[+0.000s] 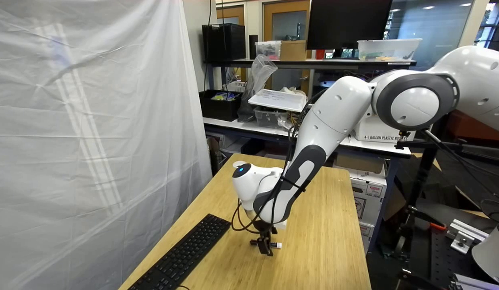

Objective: Place the black marker inside the white mug

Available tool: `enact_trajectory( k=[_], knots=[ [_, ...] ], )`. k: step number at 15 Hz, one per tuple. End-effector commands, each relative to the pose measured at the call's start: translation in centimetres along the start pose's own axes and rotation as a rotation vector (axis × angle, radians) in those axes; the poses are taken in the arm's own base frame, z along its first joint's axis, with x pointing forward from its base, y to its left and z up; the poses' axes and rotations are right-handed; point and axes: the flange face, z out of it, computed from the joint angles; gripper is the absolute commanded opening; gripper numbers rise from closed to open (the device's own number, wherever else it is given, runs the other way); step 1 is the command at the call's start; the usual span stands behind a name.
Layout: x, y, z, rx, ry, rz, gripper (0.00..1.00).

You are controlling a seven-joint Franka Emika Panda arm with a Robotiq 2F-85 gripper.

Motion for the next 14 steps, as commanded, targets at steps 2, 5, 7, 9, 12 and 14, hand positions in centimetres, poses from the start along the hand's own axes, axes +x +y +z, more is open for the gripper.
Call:
enact_trajectory(
  k=[2,5,7,9,12,14],
  knots=[
    [-0.34,0.25,0.15,0.007,0.014,-0.021,1.00],
    [-0.46,0.22,0.30,0.008,0.013,-0.020,1.00],
    [-0.53,0.22,0.36,0.008,0.013,-0.021,1.00],
    [-0.60,0.23,0.39,0.009,0.014,-0.021,1.00],
    [-0.73,0.32,0.38,0.010,0.016,-0.022,0.74],
    [-0.78,0.42,0.38,0.009,0.020,-0.024,0.60]
  ],
)
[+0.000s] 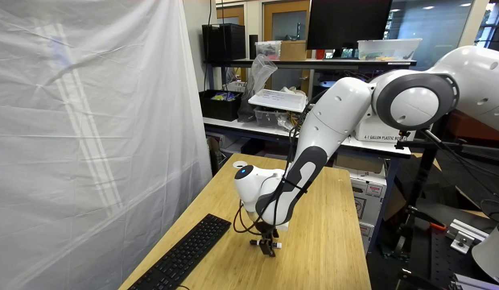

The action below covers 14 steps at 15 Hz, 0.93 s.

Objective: Place the black marker inside the white mug

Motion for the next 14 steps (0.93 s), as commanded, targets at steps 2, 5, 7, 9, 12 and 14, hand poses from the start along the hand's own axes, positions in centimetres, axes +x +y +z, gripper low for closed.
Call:
enact_trajectory(
  k=[2,5,7,9,12,14],
  knots=[
    [-0.3,0.6,-0.5,0.006,0.022,-0.020,0.45],
    [-0.3,0.7,-0.7,0.004,0.024,-0.021,0.26],
    [-0.3,0.7,-0.8,0.005,0.025,-0.021,0.12],
    [-0.4,0.8,-0.9,0.008,0.027,-0.018,0.00],
    [-0.4,1.5,-1.1,0.010,0.034,-0.004,0.05],
    [-0.4,2.0,-1.2,0.012,0.040,0.006,0.05]
  ],
)
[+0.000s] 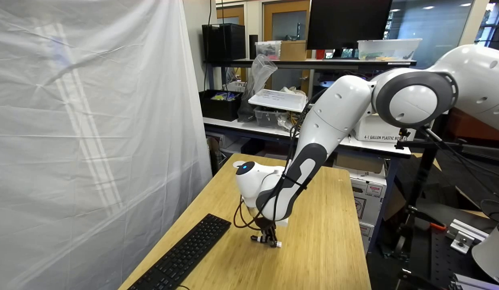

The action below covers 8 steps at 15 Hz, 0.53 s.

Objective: Place the black marker inside the white mug

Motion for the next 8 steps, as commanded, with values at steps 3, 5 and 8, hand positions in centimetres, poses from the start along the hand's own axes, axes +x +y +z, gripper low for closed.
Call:
enact_trajectory(
  k=[3,5,8],
  knots=[
    [-0.5,1.4,-1.1,0.005,0.027,0.019,0.05],
    [-0.4,1.9,-1.7,-0.005,0.035,0.038,0.05],
    [-0.2,2.4,-3.1,-0.018,0.054,0.061,0.05]
  ],
)
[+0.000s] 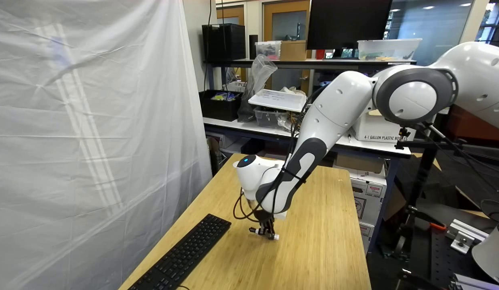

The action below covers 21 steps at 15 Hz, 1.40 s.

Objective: Place the black marker inside the white mug

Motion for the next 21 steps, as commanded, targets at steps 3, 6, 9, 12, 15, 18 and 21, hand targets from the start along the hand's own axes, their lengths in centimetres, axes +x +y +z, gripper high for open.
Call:
enact_trajectory(
  k=[3,6,9,12,15,18,21],
  knots=[
    [-0.1,0.4,-3.4,-0.027,0.039,0.061,0.05],
    [0.2,0.9,-5.7,-0.054,0.067,0.157,0.05],
    [-0.4,2.9,-9.3,-0.091,0.125,0.332,0.05],
    [-2.6,5.9,-14.0,-0.112,0.184,0.510,0.05],
    [-6.7,8.6,-18.4,-0.142,0.246,0.680,0.05],
    [-11.7,10.1,-22.0,-0.194,0.326,0.816,0.05],
    [-16.0,11.4,-23.8,-0.257,0.418,0.939,0.05]
  ],
)
